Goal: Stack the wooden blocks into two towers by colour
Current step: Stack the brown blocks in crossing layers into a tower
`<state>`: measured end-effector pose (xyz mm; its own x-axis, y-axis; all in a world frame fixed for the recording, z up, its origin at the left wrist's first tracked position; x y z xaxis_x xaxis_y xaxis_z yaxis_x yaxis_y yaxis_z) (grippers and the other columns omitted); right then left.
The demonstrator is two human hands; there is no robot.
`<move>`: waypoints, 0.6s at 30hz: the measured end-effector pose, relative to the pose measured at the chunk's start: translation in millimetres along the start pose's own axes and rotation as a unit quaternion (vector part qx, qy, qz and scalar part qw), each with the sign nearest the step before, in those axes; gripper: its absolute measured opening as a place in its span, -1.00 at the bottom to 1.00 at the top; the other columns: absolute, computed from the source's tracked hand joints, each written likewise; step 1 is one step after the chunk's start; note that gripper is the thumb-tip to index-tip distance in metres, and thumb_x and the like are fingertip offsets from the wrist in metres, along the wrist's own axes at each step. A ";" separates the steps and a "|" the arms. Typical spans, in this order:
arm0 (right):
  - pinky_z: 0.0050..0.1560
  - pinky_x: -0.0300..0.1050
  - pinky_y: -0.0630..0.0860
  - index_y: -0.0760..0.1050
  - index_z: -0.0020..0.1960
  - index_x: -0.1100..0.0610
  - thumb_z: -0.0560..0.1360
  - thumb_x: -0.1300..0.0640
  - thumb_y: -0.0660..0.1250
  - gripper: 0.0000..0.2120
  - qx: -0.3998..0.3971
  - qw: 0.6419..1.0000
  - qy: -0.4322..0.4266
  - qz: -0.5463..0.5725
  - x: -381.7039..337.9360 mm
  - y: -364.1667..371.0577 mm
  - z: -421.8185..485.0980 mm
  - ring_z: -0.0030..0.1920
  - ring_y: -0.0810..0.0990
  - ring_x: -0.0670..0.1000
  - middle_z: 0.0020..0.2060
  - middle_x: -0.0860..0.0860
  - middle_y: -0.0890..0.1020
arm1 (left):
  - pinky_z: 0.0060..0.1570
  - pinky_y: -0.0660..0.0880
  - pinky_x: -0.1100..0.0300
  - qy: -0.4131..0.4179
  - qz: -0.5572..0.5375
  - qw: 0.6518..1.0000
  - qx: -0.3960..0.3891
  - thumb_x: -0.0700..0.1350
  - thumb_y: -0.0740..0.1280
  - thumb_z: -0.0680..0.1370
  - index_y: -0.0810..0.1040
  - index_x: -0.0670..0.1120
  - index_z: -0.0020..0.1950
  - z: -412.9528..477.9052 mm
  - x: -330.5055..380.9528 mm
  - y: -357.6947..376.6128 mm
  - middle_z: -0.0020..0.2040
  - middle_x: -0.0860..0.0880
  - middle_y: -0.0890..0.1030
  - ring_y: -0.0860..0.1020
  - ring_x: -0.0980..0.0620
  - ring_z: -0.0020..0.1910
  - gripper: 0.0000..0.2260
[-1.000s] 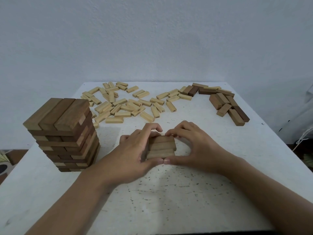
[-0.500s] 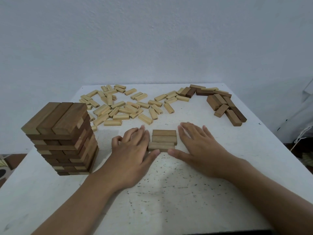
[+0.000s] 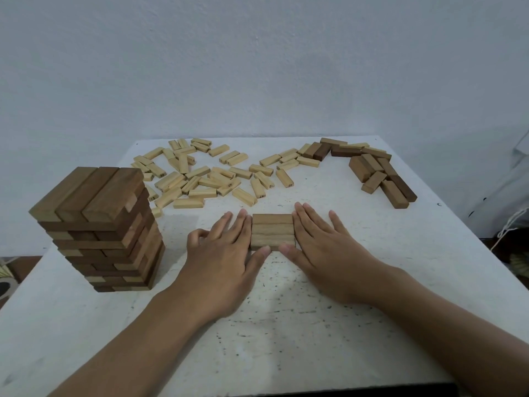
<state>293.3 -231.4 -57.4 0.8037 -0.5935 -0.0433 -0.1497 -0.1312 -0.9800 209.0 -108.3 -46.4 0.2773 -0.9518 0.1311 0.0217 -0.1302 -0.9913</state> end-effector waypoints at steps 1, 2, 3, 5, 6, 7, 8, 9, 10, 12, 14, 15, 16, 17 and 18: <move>0.60 0.15 -0.28 -0.36 0.61 0.17 0.53 -0.31 -0.43 -0.19 0.002 1.000 -0.001 0.002 0.3 -0.5 0.2 0.58 -0.40 -0.03 0.61 0.04 -0.32 | 0.52 -0.02 0.01 0.000 0.004 1.000 0.002 0.37 -0.37 0.56 -0.20 0.07 0.67 -0.1 0.4 0.1 0.66 0.14 -0.19 -0.21 0.15 0.63 -0.27; 0.60 0.15 -0.27 -0.35 0.61 0.16 0.53 -0.31 -0.43 -0.19 0.002 1.000 -0.001 0.003 0.8 -0.5 0.3 0.58 -0.39 -0.04 0.61 0.04 -0.32 | 0.52 -0.01 0.01 -0.001 0.004 1.000 0.005 0.37 -0.37 0.54 -0.19 0.07 0.67 -0.2 0.8 -0.8 0.66 0.14 -0.18 -0.20 0.15 0.63 -0.26; 0.61 0.15 -0.26 -0.34 0.62 0.16 0.53 -0.31 -0.42 -0.19 0.002 1.000 -0.002 0.003 1.1 -0.7 0.3 0.58 -0.39 -0.04 0.61 0.04 -0.31 | 0.51 -0.01 0.01 -0.002 0.002 1.000 0.007 0.38 -0.36 0.54 -0.18 0.08 0.67 0.0 0.4 -1.1 0.66 0.15 -0.16 -0.19 0.15 0.63 -0.25; 0.61 0.15 -0.26 -0.33 0.62 0.16 0.54 -0.31 -0.40 -0.20 0.001 1.000 -0.004 0.005 1.3 -1.1 0.1 0.59 -0.38 -0.05 0.62 0.04 -0.30 | 0.49 0.00 0.02 0.001 -0.002 1.000 0.009 0.40 -0.34 0.57 -0.15 0.09 0.68 -0.1 -0.1 -3.7 0.67 0.16 -0.13 -0.17 0.16 0.63 -0.27; 0.61 0.15 -0.25 -0.32 0.63 0.15 0.55 -0.32 -0.39 -0.20 0.001 1.000 -0.005 0.005 1.2 -1.6 -0.1 0.59 -0.38 -0.05 0.62 0.03 -0.30 | 0.49 0.01 0.01 0.004 -0.002 1.000 0.009 0.41 -0.33 0.58 -0.13 0.09 0.68 0.0 -0.5 -4.8 0.67 0.16 -0.12 -0.16 0.16 0.63 -0.27; 0.61 0.15 -0.24 -0.31 0.63 0.15 0.55 -0.32 -0.39 -0.20 0.000 1.000 -0.006 0.004 1.1 -2.1 -0.3 0.59 -0.38 -0.05 0.62 0.03 -0.30 | 0.49 0.02 0.01 0.007 0.000 1.000 0.008 0.41 -0.33 0.58 -0.13 0.09 0.68 -0.1 -0.8 -5.6 0.67 0.16 -0.12 -0.15 0.16 0.63 -0.28; 0.61 0.15 -0.23 -0.30 0.63 0.14 0.54 -0.32 -0.39 -0.20 0.000 1.000 -0.008 0.004 1.3 -3.0 -0.6 0.59 -0.37 -0.06 0.62 0.03 -0.30 | 0.50 0.02 0.00 0.010 0.000 1.000 0.007 0.41 -0.33 0.58 -0.12 0.09 0.68 -0.2 -1.1 -6.2 0.67 0.16 -0.12 -0.15 0.16 0.63 -0.27; 0.61 0.15 -0.22 -0.29 0.63 0.14 0.54 -0.33 -0.38 -0.19 0.002 1.000 -0.009 0.006 2.0 -4.2 -0.9 0.59 -0.37 -0.06 0.62 0.02 -0.29 | 0.50 0.03 0.00 0.012 0.001 1.000 0.007 0.42 -0.33 0.57 -0.12 0.09 0.68 -0.3 -1.4 -6.4 0.66 0.16 -0.12 -0.14 0.16 0.63 -0.26; 0.62 0.14 -0.22 -0.28 0.64 0.13 0.53 -0.34 -0.38 -0.18 0.004 1.000 -0.011 0.009 2.9 -5.1 -0.9 0.59 -0.35 -0.07 0.62 0.02 -0.28 | 0.49 0.02 -0.01 0.015 0.002 1.000 0.006 0.44 -0.33 0.57 -0.12 0.09 0.68 -0.3 -1.7 -6.8 0.66 0.17 -0.12 -0.14 0.16 0.63 -0.25; 0.62 0.12 -0.21 -0.27 0.64 0.11 0.53 -0.38 -0.36 -0.16 0.008 1.000 -0.017 0.015 5.2 -6.7 -0.7 0.60 -0.33 -0.09 0.63 0.00 -0.26 | 0.50 0.00 -0.01 0.019 -0.002 1.000 0.002 0.45 -0.30 0.56 -0.11 0.10 0.68 -0.4 -3.0 -7.3 0.66 0.18 -0.12 -0.14 0.16 0.63 -0.24; 0.62 0.09 -0.19 -0.26 0.65 0.10 0.51 -0.44 -0.32 -0.11 0.014 0.999 -0.024 0.030 6.7 -8.6 -0.6 0.61 -0.28 -0.10 0.64 -0.01 -0.22 | 0.49 -0.01 0.00 0.022 -0.021 1.000 -0.001 0.45 -0.23 0.55 -0.10 0.11 0.68 -0.2 -4.9 -7.9 0.66 0.19 -0.10 -0.13 0.18 0.62 -0.24; 0.62 0.06 -0.16 -0.24 0.65 0.10 0.51 -0.46 -0.28 -0.09 0.021 0.999 -0.026 0.041 7.6 -10.9 -0.7 0.62 -0.23 -0.11 0.64 -0.01 -0.18 | 0.47 -0.01 0.01 0.023 -0.040 0.999 -0.001 0.45 -0.16 0.55 -0.09 0.13 0.68 -0.1 -5.4 -10.1 0.66 0.20 -0.06 -0.11 0.19 0.62 -0.25; 0.62 0.02 -0.12 -0.21 0.66 0.09 0.52 -0.48 -0.22 -0.09 0.034 0.998 -0.029 0.054 8.6 -15.3 -1.7 0.62 -0.16 -0.10 0.65 -0.02 -0.11 | 0.43 0.00 0.03 0.025 -0.069 0.997 0.005 0.45 -0.07 0.56 -0.05 0.15 0.66 0.4 -6.0 -12.9 0.65 0.22 0.02 -0.07 0.20 0.60 -0.27; 0.61 -0.02 -0.07 -0.16 0.66 0.08 0.53 -0.48 -0.13 -0.09 0.053 0.996 -0.031 0.069 9.8 -20.8 -2.6 0.62 -0.07 -0.10 0.65 -0.03 -0.03 | 0.36 0.01 0.08 0.022 -0.108 0.994 0.014 0.43 0.05 0.56 0.01 0.19 0.64 0.2 -6.5 -17.8 0.63 0.24 0.11 -0.02 0.22 0.58 -0.29; 0.59 -0.05 -0.02 -0.12 0.67 0.06 0.54 -0.47 -0.04 -0.10 0.072 0.993 -0.030 0.089 11.3 -27.4 -3.4 0.60 0.01 -0.10 0.64 -0.05 0.04 | 0.30 0.00 0.12 0.018 -0.149 0.988 0.024 0.40 0.17 0.56 0.06 0.23 0.62 0.6 -8.0 -22.6 0.59 0.26 0.18 0.03 0.22 0.55 -0.31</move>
<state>304.5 -237.3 -30.4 0.8048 -0.5488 -0.2262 -0.2129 0.0889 -0.9730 206.9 -97.6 -25.0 0.2172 -0.8829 0.4162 0.1433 -0.3929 -0.9083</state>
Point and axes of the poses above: each hand's wrist, its own z-axis towards the middle knuckle, its own y-axis out of the palm, x = y × z, the point moved 9 cm from there along z, towards the middle knuckle
